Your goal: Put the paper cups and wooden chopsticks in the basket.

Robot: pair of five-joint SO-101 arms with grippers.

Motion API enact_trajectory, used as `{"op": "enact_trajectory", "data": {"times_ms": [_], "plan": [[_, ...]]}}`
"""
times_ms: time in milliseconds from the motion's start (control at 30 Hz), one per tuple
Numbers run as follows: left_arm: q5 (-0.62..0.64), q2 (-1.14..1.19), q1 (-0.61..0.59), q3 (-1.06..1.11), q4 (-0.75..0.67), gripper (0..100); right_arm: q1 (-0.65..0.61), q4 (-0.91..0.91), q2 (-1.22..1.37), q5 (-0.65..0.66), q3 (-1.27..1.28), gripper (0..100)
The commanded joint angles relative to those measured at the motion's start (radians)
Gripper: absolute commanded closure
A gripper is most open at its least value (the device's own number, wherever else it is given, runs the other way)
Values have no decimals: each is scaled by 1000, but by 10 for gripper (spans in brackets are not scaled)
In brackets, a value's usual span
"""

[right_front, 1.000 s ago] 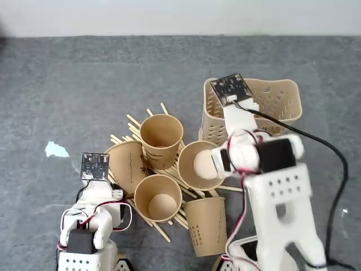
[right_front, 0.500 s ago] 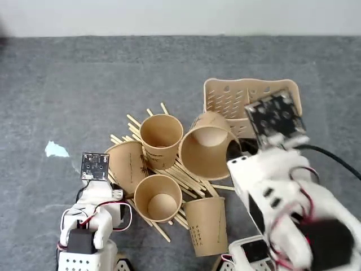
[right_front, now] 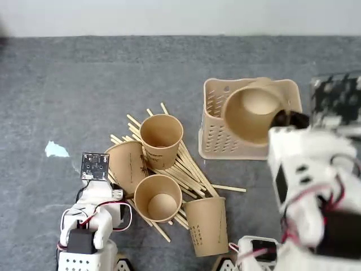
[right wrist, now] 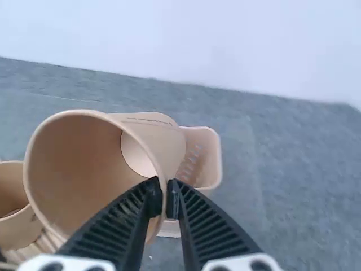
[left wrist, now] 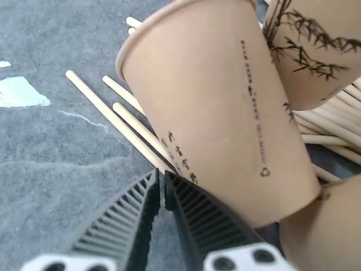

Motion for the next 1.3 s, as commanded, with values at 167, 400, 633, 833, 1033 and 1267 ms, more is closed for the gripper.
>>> {"op": "enact_trajectory", "data": {"times_ms": [167, 400, 633, 833, 1033, 1267], "plan": [[3, -11, 0, -7, 6, 987, 73, -35, 203, -98, -40, 991], [3, -11, 0, -7, 6, 987, 73, -35, 349, -203, -43, 932], [3, -11, 0, -7, 6, 987, 67, -24, 326, -242, -97, 779], [3, -11, 0, -7, 6, 987, 65, -24, 271, -236, -176, 847], [3, -11, 0, -7, 6, 987, 50, 4, 275, -236, -172, 852], [3, -11, 0, -7, 6, 987, -119, -13, 303, -236, -170, 853]]}}
